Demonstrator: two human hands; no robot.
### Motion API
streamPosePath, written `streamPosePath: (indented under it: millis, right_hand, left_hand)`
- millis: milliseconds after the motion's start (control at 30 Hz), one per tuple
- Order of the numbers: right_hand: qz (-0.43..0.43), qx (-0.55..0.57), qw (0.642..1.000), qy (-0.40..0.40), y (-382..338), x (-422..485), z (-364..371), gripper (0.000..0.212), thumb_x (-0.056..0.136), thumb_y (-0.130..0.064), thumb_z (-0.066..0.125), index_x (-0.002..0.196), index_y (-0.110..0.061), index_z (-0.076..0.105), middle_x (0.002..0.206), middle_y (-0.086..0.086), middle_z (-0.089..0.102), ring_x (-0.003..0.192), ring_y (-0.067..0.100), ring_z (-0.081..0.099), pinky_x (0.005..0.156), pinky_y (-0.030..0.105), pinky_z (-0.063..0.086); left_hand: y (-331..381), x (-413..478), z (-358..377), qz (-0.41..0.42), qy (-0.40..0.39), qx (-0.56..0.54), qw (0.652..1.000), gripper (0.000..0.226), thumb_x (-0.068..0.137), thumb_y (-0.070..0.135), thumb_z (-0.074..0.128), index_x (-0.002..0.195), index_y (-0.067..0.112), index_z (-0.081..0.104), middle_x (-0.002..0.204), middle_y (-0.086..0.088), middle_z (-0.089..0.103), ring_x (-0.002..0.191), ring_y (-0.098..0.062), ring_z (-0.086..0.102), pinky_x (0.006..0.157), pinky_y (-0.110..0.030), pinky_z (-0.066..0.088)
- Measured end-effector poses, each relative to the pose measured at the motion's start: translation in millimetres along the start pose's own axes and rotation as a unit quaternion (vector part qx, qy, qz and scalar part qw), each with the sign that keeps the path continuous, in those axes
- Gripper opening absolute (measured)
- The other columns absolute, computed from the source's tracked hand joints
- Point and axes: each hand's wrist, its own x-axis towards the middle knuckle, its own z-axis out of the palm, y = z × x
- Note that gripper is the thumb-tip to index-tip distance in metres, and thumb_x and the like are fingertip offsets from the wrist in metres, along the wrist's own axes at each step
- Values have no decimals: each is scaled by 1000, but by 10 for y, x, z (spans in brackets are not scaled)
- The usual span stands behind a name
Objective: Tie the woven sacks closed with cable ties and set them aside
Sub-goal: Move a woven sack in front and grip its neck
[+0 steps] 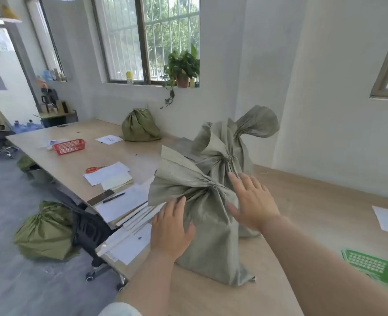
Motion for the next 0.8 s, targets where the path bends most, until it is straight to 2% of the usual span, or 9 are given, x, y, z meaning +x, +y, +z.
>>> streamPosePath:
  millis: [200,300,433,633,733,800]
  right_hand:
    - [21,8,999,-31,-88,378,221,80,94,-57,41,159,-25,7,162,2,22,147,25,25,116,40,31]
    - [37,17,998,-50,-125,561,335,80,93,-58,42,158,-26,8,160,1,24,146,25,28,114,41,34]
    - [35,20,998,-57,-211,770,468,80,92,-57,44,158,-25,12,157,1,31,144,26,32,114,40,35]
    - [44,20,997,-56,-279,971,584,74,93,-52,45,156,-26,17,149,-1,42,137,24,41,110,39,39]
    - [66,42,995,-58,-294,1015,652,61,95,-44,44,151,-25,28,139,-1,53,130,24,49,105,38,43]
    - [81,55,993,-61,-293,1027,701,45,97,-38,44,140,-23,39,130,0,59,123,25,53,96,38,46]
  left_hand:
    - [-183,423,212,26,-22,-34,999,71,88,51,33,154,25,32,155,3,40,143,-18,35,117,-36,27]
    - [-289,682,258,47,-12,-19,999,72,87,54,27,149,21,42,148,1,50,136,-20,45,112,-37,35]
    - [-387,1014,327,69,-5,-13,998,65,86,56,32,133,19,57,130,0,62,121,-23,55,99,-37,43]
    - [-372,1390,422,88,-61,-32,994,64,85,59,48,137,20,51,137,-3,55,130,-25,46,106,-36,36]
    - [-314,1487,503,88,-60,-54,993,66,78,64,47,133,28,55,133,4,59,126,-24,51,104,-37,40]
    - [-269,1532,547,97,-43,-86,991,66,75,64,47,130,30,59,130,6,63,123,-23,54,101,-36,43]
